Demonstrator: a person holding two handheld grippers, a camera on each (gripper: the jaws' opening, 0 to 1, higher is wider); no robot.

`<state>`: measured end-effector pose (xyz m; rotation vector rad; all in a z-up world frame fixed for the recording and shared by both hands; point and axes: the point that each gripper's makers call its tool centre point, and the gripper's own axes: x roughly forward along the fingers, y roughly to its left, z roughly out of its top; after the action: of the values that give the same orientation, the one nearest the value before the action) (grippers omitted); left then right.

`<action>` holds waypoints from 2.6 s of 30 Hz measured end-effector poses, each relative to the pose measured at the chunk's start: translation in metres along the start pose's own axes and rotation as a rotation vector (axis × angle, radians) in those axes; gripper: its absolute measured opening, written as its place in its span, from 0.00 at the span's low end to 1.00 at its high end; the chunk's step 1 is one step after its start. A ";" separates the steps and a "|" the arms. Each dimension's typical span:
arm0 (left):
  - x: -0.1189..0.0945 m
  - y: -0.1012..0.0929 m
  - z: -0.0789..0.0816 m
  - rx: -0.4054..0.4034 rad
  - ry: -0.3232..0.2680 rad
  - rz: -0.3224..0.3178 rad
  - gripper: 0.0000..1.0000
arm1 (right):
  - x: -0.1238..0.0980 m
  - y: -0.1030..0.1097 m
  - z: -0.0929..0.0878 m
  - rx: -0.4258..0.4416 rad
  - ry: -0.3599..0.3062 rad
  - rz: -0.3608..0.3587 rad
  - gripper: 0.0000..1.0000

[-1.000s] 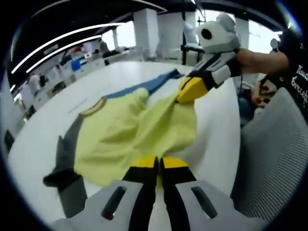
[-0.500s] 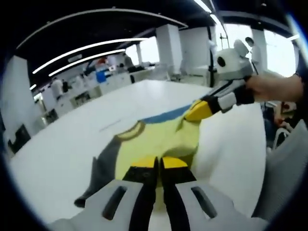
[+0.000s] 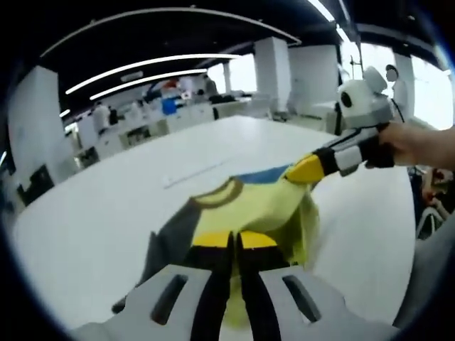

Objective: Fold the garment on the visible template until the final outline fits inside the template.

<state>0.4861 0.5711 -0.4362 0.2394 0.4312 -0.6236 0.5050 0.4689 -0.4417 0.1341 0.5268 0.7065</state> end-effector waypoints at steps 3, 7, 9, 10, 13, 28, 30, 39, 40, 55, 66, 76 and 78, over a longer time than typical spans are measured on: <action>0.012 0.006 -0.011 -0.023 0.030 0.005 0.00 | 0.010 -0.008 -0.008 0.036 0.026 -0.012 0.00; 0.024 0.013 -0.023 -0.092 0.071 0.030 0.00 | 0.021 -0.017 -0.020 0.100 0.077 -0.034 0.00; 0.030 0.014 -0.027 -0.085 0.084 0.029 0.00 | 0.025 -0.021 -0.025 0.100 0.097 -0.047 0.00; 0.032 0.015 -0.029 -0.086 0.091 0.030 0.00 | 0.027 -0.022 -0.027 0.109 0.105 -0.051 0.00; 0.039 0.018 -0.042 -0.100 0.147 0.018 0.02 | 0.031 -0.026 -0.033 0.133 0.121 -0.059 0.00; 0.016 0.025 -0.046 -0.040 0.121 0.022 0.24 | 0.011 -0.010 -0.024 0.098 0.112 -0.074 0.29; 0.016 0.026 -0.045 -0.029 0.116 0.025 0.24 | 0.006 -0.001 -0.027 0.096 0.124 -0.064 0.31; 0.030 0.024 -0.046 0.012 0.127 0.000 0.20 | -0.002 0.045 -0.058 -0.009 0.208 -0.019 0.32; 0.031 0.025 -0.047 0.017 0.129 0.001 0.20 | -0.003 0.047 -0.060 -0.007 0.209 -0.022 0.32; 0.044 0.034 -0.052 0.023 0.134 -0.023 0.20 | -0.006 0.081 -0.109 0.177 0.272 -0.106 0.31; 0.047 0.041 -0.064 0.056 0.149 -0.015 0.19 | 0.014 0.080 -0.113 0.310 0.213 -0.195 0.26; 0.058 0.043 -0.062 0.045 0.126 -0.023 0.16 | 0.018 0.067 -0.114 0.355 0.191 -0.249 0.11; 0.061 0.041 -0.061 0.043 0.123 -0.033 0.14 | 0.019 0.067 -0.115 0.366 0.189 -0.243 0.09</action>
<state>0.5364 0.5933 -0.5146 0.3126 0.5412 -0.6534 0.4204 0.5254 -0.5293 0.3419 0.8371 0.3819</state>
